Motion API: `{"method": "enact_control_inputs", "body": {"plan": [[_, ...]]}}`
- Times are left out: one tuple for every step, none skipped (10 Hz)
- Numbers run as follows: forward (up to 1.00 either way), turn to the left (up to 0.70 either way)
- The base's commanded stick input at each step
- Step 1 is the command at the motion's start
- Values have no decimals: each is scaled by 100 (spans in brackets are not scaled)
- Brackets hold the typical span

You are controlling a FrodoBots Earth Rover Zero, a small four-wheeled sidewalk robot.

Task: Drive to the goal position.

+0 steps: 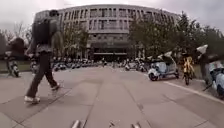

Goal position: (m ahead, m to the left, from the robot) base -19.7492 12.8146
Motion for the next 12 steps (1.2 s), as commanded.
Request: {"method": "enact_control_inputs", "body": {"plan": [[0,85],[0,85],[0,85],[0,85],[0,85],[0,85],[0,85],[0,85],[0,85],[0,85],[0,85],[0,85]]}}
